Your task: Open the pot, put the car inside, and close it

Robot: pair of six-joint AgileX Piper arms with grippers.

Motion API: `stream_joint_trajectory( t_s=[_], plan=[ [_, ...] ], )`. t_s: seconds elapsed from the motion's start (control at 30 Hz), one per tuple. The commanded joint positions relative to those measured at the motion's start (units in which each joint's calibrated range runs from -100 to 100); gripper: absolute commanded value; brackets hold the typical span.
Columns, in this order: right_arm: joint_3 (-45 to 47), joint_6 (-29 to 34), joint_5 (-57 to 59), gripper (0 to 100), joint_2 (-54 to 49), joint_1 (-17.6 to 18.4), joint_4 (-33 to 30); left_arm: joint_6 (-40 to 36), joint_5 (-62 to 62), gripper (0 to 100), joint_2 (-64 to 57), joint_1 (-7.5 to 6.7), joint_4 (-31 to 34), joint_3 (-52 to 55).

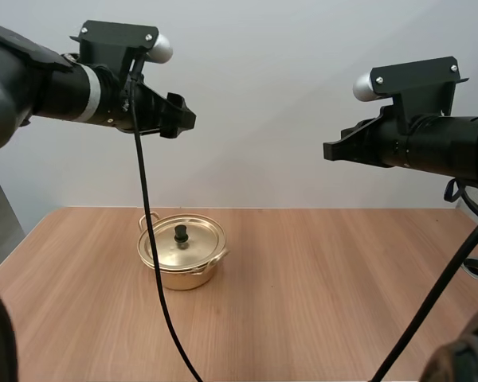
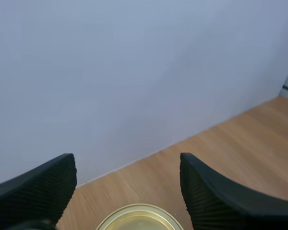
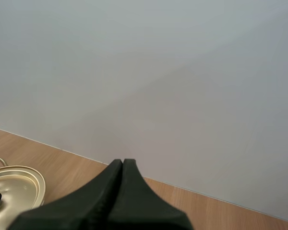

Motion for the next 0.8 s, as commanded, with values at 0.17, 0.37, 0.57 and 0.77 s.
stream_joint_trajectory(
  t_s=[0.17, 0.37, 0.57, 0.77],
  plan=[
    [0.0, -4.9, -0.1, 0, -0.1, 0.0, 4.9, 5.5, -0.6, 100, -31.3, 3.7, -9.9, 14.7],
    [0.0, -7.0, 0.1, 0, 0.1, 0.0, 5.9, -0.1, -0.6, 100, -42.6, 3.7, -12.2, 19.7],
    [0.0, -7.3, -1.7, 0, 1.2, 0.0, 6.8, -4.5, 4.4, 100, -45.2, 3.62, -13.3, 18.5],
    [6.1, -12.7, -10.0, 0, 1.9, 0.0, 13.3, -5.4, -3.7, 100, -46.2, 1.91, -9.2, 16.9]
  ],
)
